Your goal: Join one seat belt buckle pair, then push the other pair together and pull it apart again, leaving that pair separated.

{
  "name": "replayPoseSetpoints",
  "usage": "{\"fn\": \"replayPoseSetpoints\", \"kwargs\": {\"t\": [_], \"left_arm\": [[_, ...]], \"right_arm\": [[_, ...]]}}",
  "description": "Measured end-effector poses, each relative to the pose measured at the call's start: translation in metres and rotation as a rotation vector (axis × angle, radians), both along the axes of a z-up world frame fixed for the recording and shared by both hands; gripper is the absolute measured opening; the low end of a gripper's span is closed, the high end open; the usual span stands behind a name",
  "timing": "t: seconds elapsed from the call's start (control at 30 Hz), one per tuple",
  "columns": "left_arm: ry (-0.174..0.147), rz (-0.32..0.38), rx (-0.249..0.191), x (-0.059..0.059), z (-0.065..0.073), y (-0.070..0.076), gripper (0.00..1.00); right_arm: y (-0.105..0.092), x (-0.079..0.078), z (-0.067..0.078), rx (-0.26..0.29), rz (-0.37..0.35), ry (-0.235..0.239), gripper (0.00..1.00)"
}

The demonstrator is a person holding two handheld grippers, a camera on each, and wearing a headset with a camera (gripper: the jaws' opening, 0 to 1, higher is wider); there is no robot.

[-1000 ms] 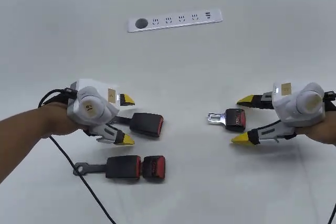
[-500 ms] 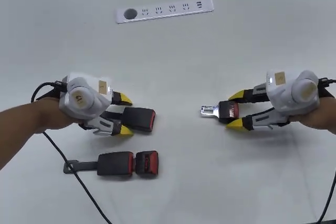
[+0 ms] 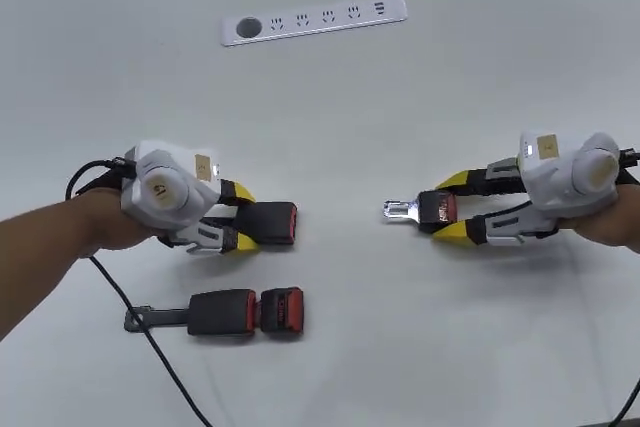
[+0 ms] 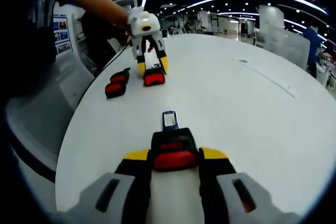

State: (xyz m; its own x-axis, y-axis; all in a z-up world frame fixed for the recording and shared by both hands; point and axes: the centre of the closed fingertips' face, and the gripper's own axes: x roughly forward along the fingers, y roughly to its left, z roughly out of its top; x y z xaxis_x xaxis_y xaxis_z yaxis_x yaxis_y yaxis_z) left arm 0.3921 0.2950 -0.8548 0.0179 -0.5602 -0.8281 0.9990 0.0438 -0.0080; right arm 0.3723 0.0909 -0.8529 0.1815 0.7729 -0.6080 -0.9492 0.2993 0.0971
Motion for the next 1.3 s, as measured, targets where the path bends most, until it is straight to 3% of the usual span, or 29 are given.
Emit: {"fn": "replayPoseSetpoints", "kwargs": {"t": [0.17,0.5,1.03,1.3], "left_arm": [[0.004,0.039,-0.017,0.001,-0.001,0.001,0.35],[0.011,0.063,-0.009,0.001,-0.002,0.002,0.34],[0.009,0.054,0.007,0.001,-0.004,0.003,0.34],[0.010,0.064,0.010,0.002,-0.005,0.005,0.34]], "right_arm": [[0.001,-0.001,0.000,0.017,-0.006,-0.015,0.36],[0.009,-0.002,0.001,0.056,-0.006,-0.024,0.36],[0.042,-0.004,0.001,0.096,0.013,-0.034,0.36],[0.072,-0.001,-0.003,0.106,0.028,-0.039,0.36]]}}
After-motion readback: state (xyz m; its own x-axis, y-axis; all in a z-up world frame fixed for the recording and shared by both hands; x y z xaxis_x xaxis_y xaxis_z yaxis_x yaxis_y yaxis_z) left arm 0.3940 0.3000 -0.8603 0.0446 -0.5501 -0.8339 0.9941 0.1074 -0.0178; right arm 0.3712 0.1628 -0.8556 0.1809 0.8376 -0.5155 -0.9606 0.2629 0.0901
